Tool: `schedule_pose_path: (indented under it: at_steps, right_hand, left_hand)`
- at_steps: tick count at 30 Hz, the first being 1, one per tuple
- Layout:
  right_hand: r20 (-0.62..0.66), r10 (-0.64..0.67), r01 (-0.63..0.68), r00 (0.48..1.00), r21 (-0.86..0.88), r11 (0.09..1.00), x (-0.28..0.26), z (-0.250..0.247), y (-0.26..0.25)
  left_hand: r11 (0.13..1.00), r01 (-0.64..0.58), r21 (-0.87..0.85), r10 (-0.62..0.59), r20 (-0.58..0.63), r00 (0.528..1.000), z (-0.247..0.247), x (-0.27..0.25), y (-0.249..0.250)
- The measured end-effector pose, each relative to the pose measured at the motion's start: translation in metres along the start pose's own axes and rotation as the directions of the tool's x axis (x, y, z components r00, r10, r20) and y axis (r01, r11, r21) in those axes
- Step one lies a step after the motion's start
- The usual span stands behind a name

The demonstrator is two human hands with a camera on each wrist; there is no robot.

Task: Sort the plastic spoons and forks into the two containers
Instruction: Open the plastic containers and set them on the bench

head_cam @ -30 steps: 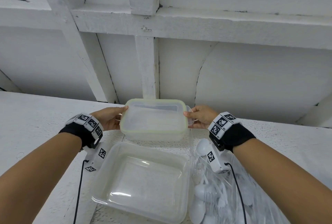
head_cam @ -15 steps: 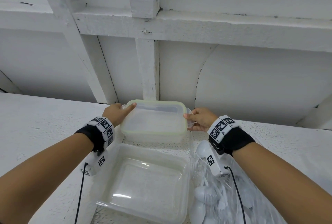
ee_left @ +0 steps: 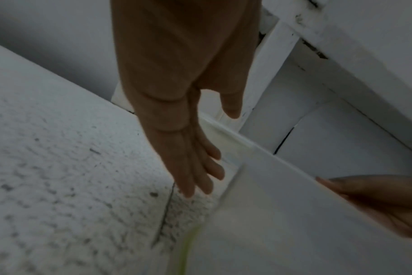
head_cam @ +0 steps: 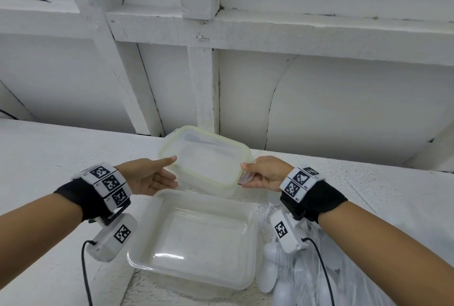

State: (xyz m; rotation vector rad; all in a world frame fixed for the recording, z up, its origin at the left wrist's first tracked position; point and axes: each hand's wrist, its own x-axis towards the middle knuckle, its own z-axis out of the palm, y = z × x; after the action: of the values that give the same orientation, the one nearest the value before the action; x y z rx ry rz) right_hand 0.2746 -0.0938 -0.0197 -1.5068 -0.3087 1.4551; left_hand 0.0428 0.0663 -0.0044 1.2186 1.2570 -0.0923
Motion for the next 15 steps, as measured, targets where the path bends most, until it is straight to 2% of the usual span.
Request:
schedule_pose_path:
  at_steps: [2, 6, 15]
  right_hand:
    - [0.046, 0.002, 0.0, 0.999, -0.032, 0.999, -0.002, 0.004, 0.004]
    - [0.102, -0.012, 0.019, 0.995, -0.068, 0.998, -0.005, 0.008, 0.009]
    - [0.105, -0.013, 0.025, 0.994, -0.112, 0.993, -0.005, 0.007, 0.009]
  left_hand:
    - [0.996, -0.017, -0.088, 0.022, 0.055, 0.998, 0.004, 0.0, -0.004]
    - [0.936, -0.067, -0.346, 0.079, 0.02, 0.997, 0.009, 0.002, -0.013]
    - [0.899, -0.161, -0.407, 0.177, 0.001, 0.984, 0.018, 0.003, -0.02]
